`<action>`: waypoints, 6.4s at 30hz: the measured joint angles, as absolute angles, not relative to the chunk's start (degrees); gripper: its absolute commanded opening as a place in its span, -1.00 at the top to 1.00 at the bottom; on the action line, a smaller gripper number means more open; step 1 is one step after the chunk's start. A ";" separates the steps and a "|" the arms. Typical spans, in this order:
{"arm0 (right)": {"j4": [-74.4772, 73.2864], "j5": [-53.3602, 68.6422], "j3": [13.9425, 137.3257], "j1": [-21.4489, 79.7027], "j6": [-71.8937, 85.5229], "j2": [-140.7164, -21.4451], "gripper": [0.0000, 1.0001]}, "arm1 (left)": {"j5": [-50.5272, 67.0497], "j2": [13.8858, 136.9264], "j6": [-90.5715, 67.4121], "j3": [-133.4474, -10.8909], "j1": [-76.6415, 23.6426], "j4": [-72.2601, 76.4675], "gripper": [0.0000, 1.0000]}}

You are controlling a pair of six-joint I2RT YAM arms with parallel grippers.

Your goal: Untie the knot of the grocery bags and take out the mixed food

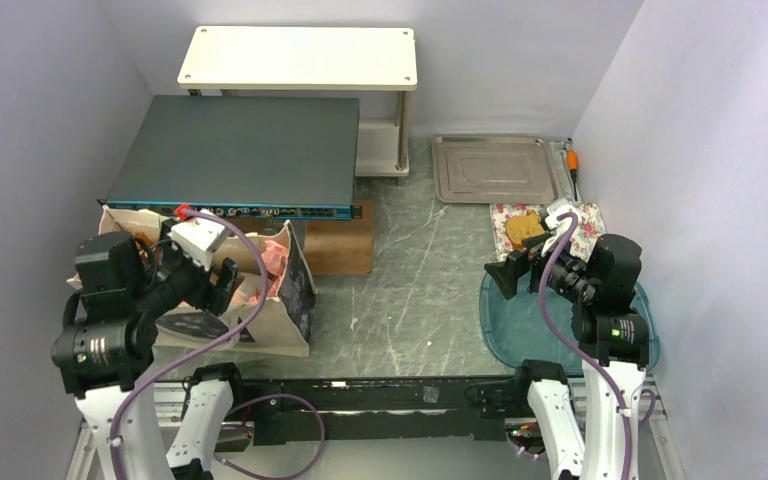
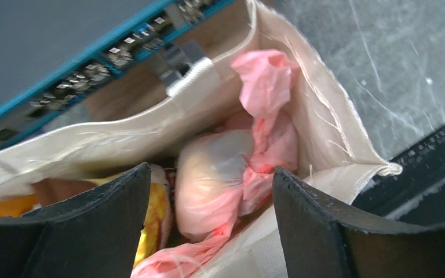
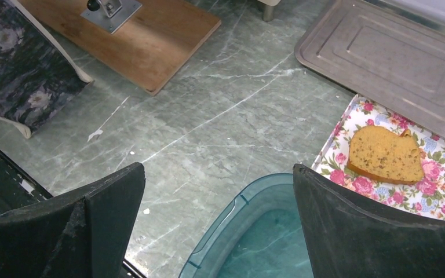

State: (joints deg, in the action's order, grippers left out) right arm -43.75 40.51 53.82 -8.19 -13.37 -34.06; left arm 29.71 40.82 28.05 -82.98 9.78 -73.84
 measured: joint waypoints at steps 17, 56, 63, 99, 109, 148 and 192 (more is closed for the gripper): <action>-43.72 40.56 53.45 -8.19 -13.96 -34.48 -1.00 | 31.62 42.96 31.07 -53.76 0.60 -58.85 -0.95; -43.46 42.59 51.29 -8.19 -12.84 -35.11 -1.00 | 24.71 36.40 15.16 -83.31 -3.07 -57.93 1.00; -43.20 44.27 52.49 -8.19 -11.25 -38.22 -1.00 | 27.79 38.48 10.61 -95.20 -3.07 -53.15 1.00; -40.77 43.81 54.28 -8.19 -9.04 -43.24 -1.00 | 19.90 73.23 30.57 -105.89 -63.94 -51.31 1.00; -40.84 42.17 54.41 -8.19 -9.93 -41.12 -1.00 | 14.70 79.92 33.52 -98.78 -70.13 -47.42 1.00; -52.53 45.60 61.12 -8.16 -22.20 -46.61 -1.00 | 19.22 68.97 36.91 -88.09 -60.99 -47.55 -0.99; -46.63 33.80 70.52 34.92 -23.22 -86.26 0.51 | 7.22 53.06 46.19 -48.10 -73.73 -27.22 -0.73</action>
